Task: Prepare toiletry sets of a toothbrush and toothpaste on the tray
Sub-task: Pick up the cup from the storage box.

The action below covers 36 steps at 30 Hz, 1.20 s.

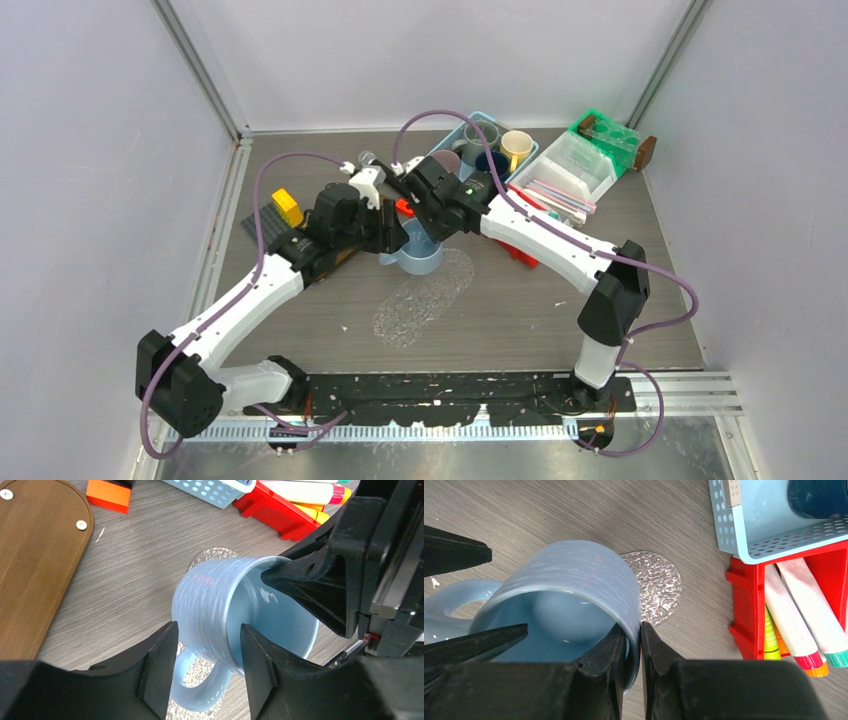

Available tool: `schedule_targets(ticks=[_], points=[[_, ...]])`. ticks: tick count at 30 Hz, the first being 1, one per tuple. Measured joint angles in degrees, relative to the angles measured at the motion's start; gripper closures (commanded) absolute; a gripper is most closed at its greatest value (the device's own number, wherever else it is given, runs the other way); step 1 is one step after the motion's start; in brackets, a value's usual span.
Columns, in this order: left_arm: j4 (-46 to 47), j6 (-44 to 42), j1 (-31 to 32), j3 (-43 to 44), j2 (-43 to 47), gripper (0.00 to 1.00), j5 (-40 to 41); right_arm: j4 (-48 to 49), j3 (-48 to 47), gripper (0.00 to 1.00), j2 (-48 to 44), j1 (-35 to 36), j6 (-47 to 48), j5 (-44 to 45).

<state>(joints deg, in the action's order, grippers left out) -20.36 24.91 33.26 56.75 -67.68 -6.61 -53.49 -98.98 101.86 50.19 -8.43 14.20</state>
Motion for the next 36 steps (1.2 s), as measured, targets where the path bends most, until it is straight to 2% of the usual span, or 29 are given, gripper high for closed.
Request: schedule_targets(ticks=[9, 12, 16, 21, 22, 24, 28, 31, 33, 36], points=[[0.90, 1.60, 0.00, 0.00, -1.77, 0.49, 0.07, 0.35, 0.00, 0.99, 0.00, 0.11, -0.76, 0.11], [1.27, 2.34, 0.02, 0.00, -3.13, 0.53, 0.07, 0.37, 0.00, 0.99, 0.00, 0.42, -0.83, 0.33], [1.66, 3.69, 0.02, 0.00, -4.04, 0.68, 0.46, 0.35, 0.00, 0.97, 0.00, 0.85, -1.16, 0.96], [1.68, 4.57, 0.20, -0.02, -4.46, 0.97, 3.72, 1.01, -0.11, 0.91, 0.35, 1.14, -3.52, 2.27], [1.42, 4.55, 0.44, -0.09, -4.63, 1.00, 4.68, 1.27, -0.22, 0.90, 0.46, 1.22, -4.04, 2.62], [1.27, 4.83, 0.81, -0.61, -4.85, 1.00, 6.03, 1.70, -0.59, 0.87, 0.79, 1.60, -5.09, 3.39], [1.27, 5.44, 1.03, -1.44, -4.83, 1.00, 7.41, 1.97, -0.68, 0.68, 1.29, 1.92, -6.03, 4.13], [0.79, 7.45, 1.03, -2.08, -4.52, 1.00, 8.72, 3.39, -0.92, 0.49, 1.29, 1.92, -7.63, 4.20], [-0.17, 9.79, 0.87, -2.54, -4.15, 1.00, 9.99, 4.79, -1.40, 0.32, 1.20, 1.88, -8.66, 4.68], [-2.38, 12.61, 0.70, -2.60, -3.06, 1.00, 13.42, 5.55, -1.42, 0.25, 0.57, 1.70, -9.73, 6.23]])
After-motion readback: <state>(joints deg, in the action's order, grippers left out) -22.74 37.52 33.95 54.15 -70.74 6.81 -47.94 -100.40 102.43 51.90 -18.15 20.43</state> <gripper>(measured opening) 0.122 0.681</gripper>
